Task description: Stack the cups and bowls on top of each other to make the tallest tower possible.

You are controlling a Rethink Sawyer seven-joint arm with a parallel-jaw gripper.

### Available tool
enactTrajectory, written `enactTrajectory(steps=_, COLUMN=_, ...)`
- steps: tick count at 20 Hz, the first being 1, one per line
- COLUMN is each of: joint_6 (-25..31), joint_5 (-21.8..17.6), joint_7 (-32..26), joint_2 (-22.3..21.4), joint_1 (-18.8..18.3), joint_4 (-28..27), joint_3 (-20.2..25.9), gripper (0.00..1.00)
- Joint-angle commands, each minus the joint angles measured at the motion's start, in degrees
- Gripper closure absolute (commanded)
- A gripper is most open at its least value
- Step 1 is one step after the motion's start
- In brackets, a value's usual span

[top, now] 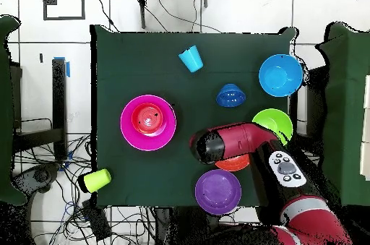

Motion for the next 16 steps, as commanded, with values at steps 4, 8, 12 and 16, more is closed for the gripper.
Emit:
enactTrajectory(steps=4, joint_6=-2.51, joint_5=-5.66, joint_7=-2.18, joint_2=2.68, joint_1=0.77, joint_4=-3.35, joint_3=-0.33, gripper=0.0)
enactTrajectory(steps=8, joint_6=-2.78, joint_5=-5.98, joint_7=-1.62, joint_2=2.85, joint_1=0.89, joint_4=-3.4, joint_3=-0.51, gripper=0.0)
enactTrajectory(steps=12, joint_6=-2.79, joint_5=-6.0, joint_7=-1.28, joint_2=3.11, joint_1=1.24, joint_4=-3.64, joint_3=-0.61, gripper=0.0)
enactTrajectory(steps=16, joint_6=-3.67, joint_5=-6.09, joint_7=-0.44, joint_2=3.28, joint_1=1.53, joint_4=-3.14, joint_3=-0.99, gripper=0.0)
